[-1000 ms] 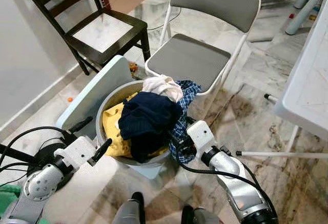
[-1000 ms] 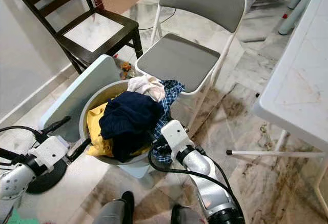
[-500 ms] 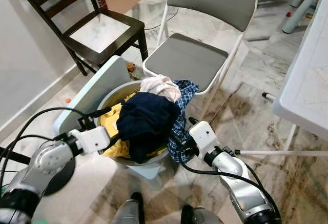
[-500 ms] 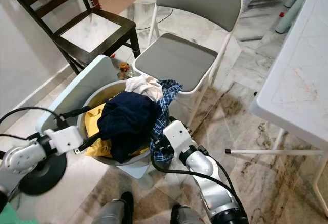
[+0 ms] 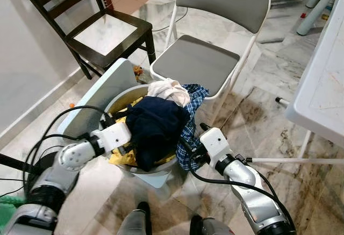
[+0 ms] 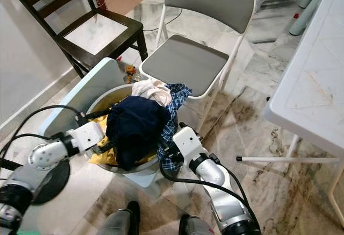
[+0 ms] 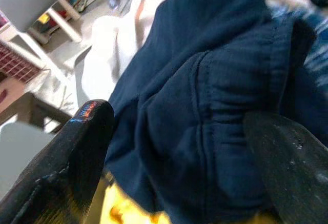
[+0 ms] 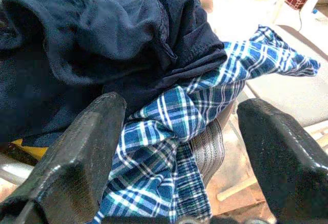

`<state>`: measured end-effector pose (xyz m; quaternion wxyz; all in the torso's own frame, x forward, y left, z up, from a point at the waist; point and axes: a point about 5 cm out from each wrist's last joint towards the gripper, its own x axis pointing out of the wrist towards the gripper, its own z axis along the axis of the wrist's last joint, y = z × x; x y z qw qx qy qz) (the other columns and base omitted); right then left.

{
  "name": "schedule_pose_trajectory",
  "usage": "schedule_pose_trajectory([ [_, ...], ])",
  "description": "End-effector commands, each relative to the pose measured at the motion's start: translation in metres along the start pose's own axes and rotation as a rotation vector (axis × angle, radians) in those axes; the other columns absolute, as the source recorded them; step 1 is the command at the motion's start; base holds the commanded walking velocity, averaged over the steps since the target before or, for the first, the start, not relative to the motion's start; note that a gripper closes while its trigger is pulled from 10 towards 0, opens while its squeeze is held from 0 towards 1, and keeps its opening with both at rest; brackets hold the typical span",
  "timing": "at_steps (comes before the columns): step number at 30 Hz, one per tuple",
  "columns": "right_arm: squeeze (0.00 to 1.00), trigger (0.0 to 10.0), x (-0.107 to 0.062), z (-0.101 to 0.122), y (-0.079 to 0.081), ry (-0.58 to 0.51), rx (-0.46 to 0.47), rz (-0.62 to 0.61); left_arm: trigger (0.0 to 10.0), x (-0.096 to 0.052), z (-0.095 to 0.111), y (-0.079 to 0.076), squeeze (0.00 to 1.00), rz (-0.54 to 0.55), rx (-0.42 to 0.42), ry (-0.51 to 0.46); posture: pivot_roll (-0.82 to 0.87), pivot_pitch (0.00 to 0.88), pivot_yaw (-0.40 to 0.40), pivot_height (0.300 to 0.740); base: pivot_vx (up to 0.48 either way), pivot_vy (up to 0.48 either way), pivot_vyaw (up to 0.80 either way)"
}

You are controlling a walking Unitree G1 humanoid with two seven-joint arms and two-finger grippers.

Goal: Hang hanger

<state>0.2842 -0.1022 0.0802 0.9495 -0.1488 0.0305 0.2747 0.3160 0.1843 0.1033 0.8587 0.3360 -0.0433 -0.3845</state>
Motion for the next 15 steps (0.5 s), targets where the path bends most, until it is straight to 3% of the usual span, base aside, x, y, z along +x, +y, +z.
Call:
schedule_pose_trajectory([
  [1, 0.0, 10.0, -0.003, -0.002, 0.001, 0.01, 0.003, -0.006, 10.0, -0.004, -0.005, -0.004, 0.0, -0.027, -0.034, 0.018, 0.08, 0.266, 0.035, 0.74, 0.0, 0.0, 0.0],
  [7, 0.0, 10.0, -0.002, -0.002, 0.002, 0.01, 0.002, -0.004, 10.0, -0.002, 0.001, -0.006, 0.0, -0.073, -0.032, -0.01, 0.09, 0.268, 0.033, 0.74, 0.0, 0.0, 0.0],
  [11, 0.0, 10.0, -0.002, -0.002, 0.002, 0.012, 0.001, -0.002, 10.0, -0.008, 0.012, 0.001, 0.0, -0.173, 0.059, -0.052, 0.1, 0.272, 0.033, 0.74, 0.0, 0.0, 0.0],
  [15, 0.0, 10.0, -0.003, -0.003, 0.003, 0.017, 0.002, 0.001, 10.0, -0.022, 0.014, 0.015, 0.0, -0.247, 0.155, -0.031, 0.1, 0.274, 0.036, 0.74, 0.0, 0.0, 0.0],
])
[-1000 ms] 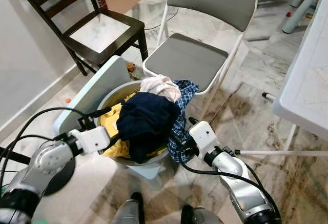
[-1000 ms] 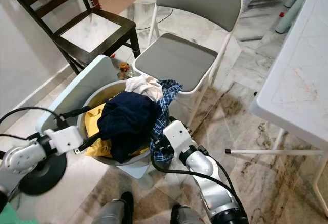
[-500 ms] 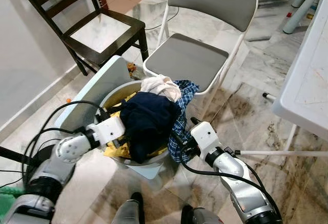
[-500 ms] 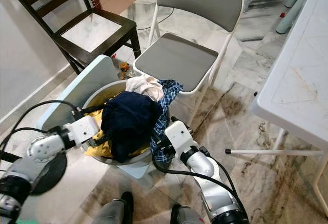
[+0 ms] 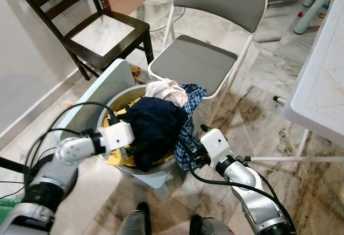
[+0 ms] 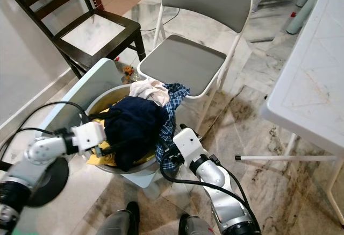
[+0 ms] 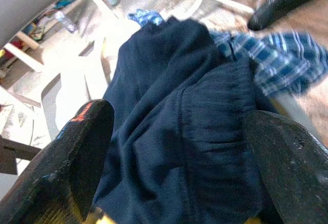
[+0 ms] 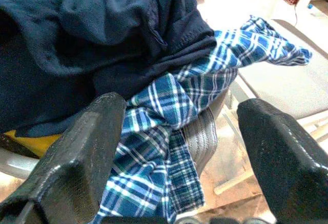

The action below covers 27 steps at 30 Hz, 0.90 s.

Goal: Hang hanger

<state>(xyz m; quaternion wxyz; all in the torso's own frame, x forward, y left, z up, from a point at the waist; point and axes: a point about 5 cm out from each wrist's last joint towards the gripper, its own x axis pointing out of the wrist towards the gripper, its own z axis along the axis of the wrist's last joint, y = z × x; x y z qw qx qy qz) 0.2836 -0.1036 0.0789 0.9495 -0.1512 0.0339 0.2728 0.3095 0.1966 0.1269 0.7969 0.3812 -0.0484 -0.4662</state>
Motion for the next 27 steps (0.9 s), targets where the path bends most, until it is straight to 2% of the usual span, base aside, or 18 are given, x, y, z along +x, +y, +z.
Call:
schedule_pose_trajectory([
  [1, 0.0, 10.0, -0.001, -0.002, 0.003, 0.009, 0.005, 0.004, 10.0, -0.008, 0.0, 0.0, 0.0, -0.08, 0.058, 0.011, 0.1, 0.275, 0.037, 0.74, 0.0, 0.0, 0.0],
  [8, 0.0, 10.0, -0.001, -0.002, 0.005, 0.009, 0.007, 0.009, 10.0, -0.025, -0.009, -0.003, 0.0, -0.284, 0.159, 0.117, 0.11, 0.278, 0.039, 0.74, 0.0, 0.0, 0.0],
  [11, 0.0, 10.0, -0.001, -0.002, 0.005, 0.009, 0.007, 0.01, 10.0, -0.027, -0.012, -0.003, 0.0, -0.32, 0.198, 0.148, 0.11, 0.277, 0.038, 0.74, 0.0, 0.0, 0.0],
  [13, 0.0, 10.0, -0.001, -0.002, 0.005, 0.009, 0.008, 0.011, 10.0, -0.027, -0.015, -0.004, 0.0, -0.359, 0.244, 0.174, 0.11, 0.278, 0.035, 0.74, 0.0, 0.0, 0.0],
  [14, 0.0, 10.0, -0.001, -0.002, 0.005, 0.009, 0.008, 0.012, 10.0, -0.025, -0.018, -0.002, 0.0, -0.378, 0.282, 0.217, 0.11, 0.277, 0.033, 0.74, 0.0, 0.0, 0.0],
  [15, 0.0, 10.0, -0.001, -0.002, 0.005, 0.009, 0.008, 0.012, 10.0, -0.025, -0.018, -0.002, 0.0, -0.378, 0.282, 0.217, 0.11, 0.277, 0.033, 0.74, 0.0, 0.0, 0.0],
  [16, 0.0, 10.0, -0.001, -0.002, 0.006, 0.009, 0.007, 0.013, 10.0, -0.023, -0.021, 0.002, 0.0, -0.387, 0.334, 0.26, 0.1, 0.277, 0.03, 0.74, 0.0, 0.0, 0.0],
  [17, 0.0, 10.0, -0.001, -0.002, 0.006, 0.009, 0.006, 0.015, 10.0, -0.021, -0.022, 0.007, 0.0, -0.377, 0.405, 0.302, 0.1, 0.276, 0.03, 0.74, 0.0, 0.0, 0.0],
  [18, 0.0, 10.0, -0.001, -0.002, 0.006, 0.009, 0.005, 0.015, 10.0, -0.02, -0.023, 0.009, 0.0, -0.367, 0.436, 0.315, 0.1, 0.276, 0.03, 0.74, 0.0, 0.0, 0.0],
  [21, 0.0, 10.0, -0.001, -0.002, 0.005, 0.009, 0.003, 0.014, 10.0, -0.016, -0.022, 0.016, 0.0, -0.327, 0.462, 0.329, 0.1, 0.276, 0.03, 0.74, 0.0, 0.0, 0.0],
  [22, 0.0, 10.0, -0.002, -0.002, 0.005, 0.01, 0.002, 0.012, 10.0, -0.013, -0.022, 0.023, 0.0, -0.282, 0.524, 0.361, 0.09, 0.273, 0.031, 0.74, 0.0, 0.0, 0.0],
  [24, 0.0, 10.0, -0.002, -0.002, 0.004, 0.01, 0.002, 0.011, 10.0, -0.011, -0.021, 0.024, 0.0, -0.278, 0.532, 0.354, 0.09, 0.271, 0.032, 0.74, 0.0, 0.0, 0.0],
  [27, 0.0, 10.0, -0.002, -0.002, 0.004, 0.01, 0.002, 0.008, 10.0, -0.002, -0.011, 0.033, 0.0, -0.172, 0.585, 0.303, 0.09, 0.27, 0.033, 0.74, 0.0, 0.0, 0.0],
])
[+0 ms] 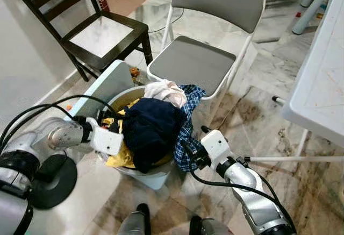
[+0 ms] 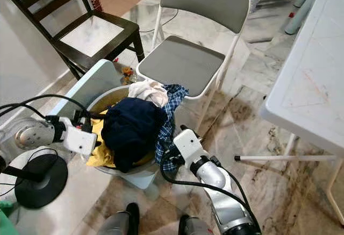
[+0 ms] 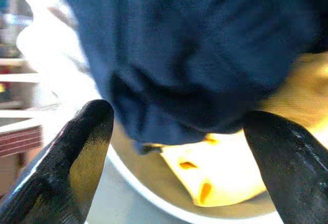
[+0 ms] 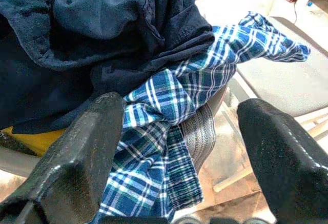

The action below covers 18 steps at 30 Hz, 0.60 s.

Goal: Hang hanger

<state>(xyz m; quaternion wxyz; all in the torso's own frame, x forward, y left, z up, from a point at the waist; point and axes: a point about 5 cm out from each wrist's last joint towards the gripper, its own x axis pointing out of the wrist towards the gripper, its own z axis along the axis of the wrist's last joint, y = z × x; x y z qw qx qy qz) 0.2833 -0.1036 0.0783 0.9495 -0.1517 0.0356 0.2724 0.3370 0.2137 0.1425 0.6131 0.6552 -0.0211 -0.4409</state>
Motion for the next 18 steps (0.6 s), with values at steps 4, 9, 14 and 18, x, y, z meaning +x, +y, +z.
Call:
schedule_pose_trajectory([
  [4, 0.0, 10.0, -0.002, -0.001, 0.004, 0.006, 0.003, 0.006, 10.0, 0.002, 0.006, 0.005, 0.0, 0.084, 0.019, -0.043, 0.09, 0.271, 0.033, 0.74, 0.0, 0.0, 0.0],
  [9, 0.0, 10.0, -0.001, -0.001, 0.004, 0.008, 0.002, 0.009, 10.0, 0.008, 0.01, -0.011, 0.0, 0.042, 0.027, -0.084, 0.1, 0.271, 0.029, 0.74, 0.0, 0.0, 0.0],
  [14, 0.0, 10.0, 0.0, 0.0, 0.004, 0.006, 0.0, 0.015, 2.6, 0.017, 0.011, -0.022, 0.0, 0.033, 0.02, -0.073, 0.1, 0.27, 0.019, 0.74, 0.0, 0.0, 0.0],
  [18, 0.0, 10.0, 0.001, 0.0, 0.004, 0.007, -0.003, 0.019, 0.0, 0.024, 0.018, -0.028, 0.0, 0.022, 0.011, -0.108, 0.09, 0.269, 0.018, 0.74, 0.0, 0.0, 0.0],
])
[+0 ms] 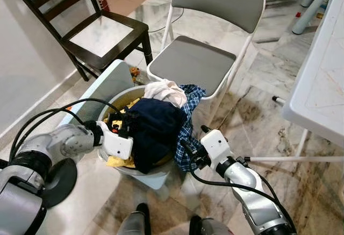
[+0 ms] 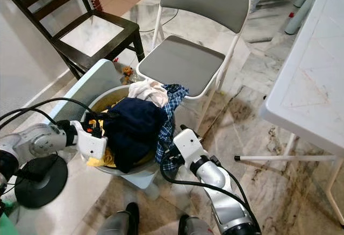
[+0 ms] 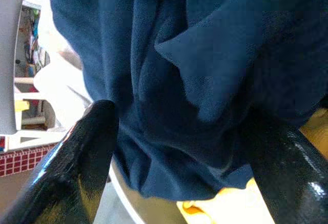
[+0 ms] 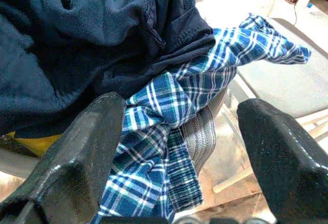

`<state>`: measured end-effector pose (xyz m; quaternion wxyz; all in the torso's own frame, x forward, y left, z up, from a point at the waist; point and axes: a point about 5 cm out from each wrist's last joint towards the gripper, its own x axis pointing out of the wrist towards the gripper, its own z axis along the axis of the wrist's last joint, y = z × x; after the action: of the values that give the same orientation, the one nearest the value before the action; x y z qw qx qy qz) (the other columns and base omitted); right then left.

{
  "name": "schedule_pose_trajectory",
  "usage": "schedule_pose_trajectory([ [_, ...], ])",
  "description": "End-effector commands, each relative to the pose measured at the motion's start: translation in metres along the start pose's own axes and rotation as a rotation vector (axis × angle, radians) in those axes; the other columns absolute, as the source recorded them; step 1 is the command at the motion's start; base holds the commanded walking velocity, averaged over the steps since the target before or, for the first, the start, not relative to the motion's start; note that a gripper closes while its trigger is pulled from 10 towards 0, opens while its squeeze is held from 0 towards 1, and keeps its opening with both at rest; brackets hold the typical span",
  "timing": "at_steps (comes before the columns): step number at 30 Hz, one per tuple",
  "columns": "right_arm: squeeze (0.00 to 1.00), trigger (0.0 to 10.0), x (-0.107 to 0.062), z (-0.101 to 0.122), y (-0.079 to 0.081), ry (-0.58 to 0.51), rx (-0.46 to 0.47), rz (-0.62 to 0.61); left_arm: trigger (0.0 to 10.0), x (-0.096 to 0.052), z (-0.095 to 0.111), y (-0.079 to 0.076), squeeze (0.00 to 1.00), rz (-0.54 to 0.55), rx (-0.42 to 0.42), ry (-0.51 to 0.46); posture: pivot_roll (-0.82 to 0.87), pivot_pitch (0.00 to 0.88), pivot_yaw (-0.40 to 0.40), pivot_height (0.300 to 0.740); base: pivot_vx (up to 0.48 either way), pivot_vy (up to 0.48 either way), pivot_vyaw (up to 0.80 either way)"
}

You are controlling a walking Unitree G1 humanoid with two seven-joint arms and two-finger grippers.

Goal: Hang hanger

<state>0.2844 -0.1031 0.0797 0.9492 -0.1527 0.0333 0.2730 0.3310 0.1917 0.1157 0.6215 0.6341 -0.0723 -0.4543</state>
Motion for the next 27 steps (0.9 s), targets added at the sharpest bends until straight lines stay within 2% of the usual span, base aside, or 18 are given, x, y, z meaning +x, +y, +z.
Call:
schedule_pose_trajectory([
  [1, 0.0, 10.0, 0.0, -0.002, 0.004, 0.012, 0.0, 0.018, 0.0, 0.002, 0.001, -0.01, 0.0, -0.043, 0.0, -0.012, 0.09, 0.269, 0.018, 0.74, 0.0, 0.0, 0.0],
  [10, 0.0, 10.0, -0.002, -0.003, 0.003, 0.018, 0.001, 0.004, 0.0, 0.006, 0.001, -0.018, 0.0, -0.055, -0.046, 0.001, 0.08, 0.269, 0.026, 0.74, 0.0, 0.0, 0.0],
  [13, 0.0, 10.0, -0.003, -0.004, 0.002, 0.019, 0.001, -0.002, 0.0, 0.007, -0.001, -0.017, 0.0, -0.022, -0.095, 0.019, 0.07, 0.266, 0.028, 0.74, 0.0, 0.0, 0.0],
  [17, 0.0, 10.0, -0.005, -0.005, 0.002, 0.022, 0.005, 0.002, 0.0, 0.006, -0.006, -0.014, 0.0, 0.064, -0.214, 0.064, 0.07, 0.262, 0.025, 0.74, 0.0, 0.0, 0.0],
  [19, 0.0, 10.0, -0.006, -0.006, 0.002, 0.02, 0.009, 0.01, 0.0, 0.005, -0.007, -0.015, 0.0, 0.09, -0.237, 0.073, 0.07, 0.257, 0.023, 0.74, 0.0, 0.0, 0.0],
  [22, 0.0, 10.0, -0.009, -0.005, -0.001, 0.012, 0.023, 0.03, 0.0, 0.005, -0.008, -0.02, 0.0, 0.151, -0.314, 0.082, 0.08, 0.255, 0.011, 0.74, 0.0, 0.0, 0.0],
  [27, 0.0, 10.0, -0.01, -0.006, -0.004, 0.013, 0.014, 0.051, 0.0, 0.007, -0.005, -0.026, 0.0, 0.2, -0.39, 0.076, 0.09, 0.249, 0.008, 0.74, 0.0, 0.0, 0.0],
])
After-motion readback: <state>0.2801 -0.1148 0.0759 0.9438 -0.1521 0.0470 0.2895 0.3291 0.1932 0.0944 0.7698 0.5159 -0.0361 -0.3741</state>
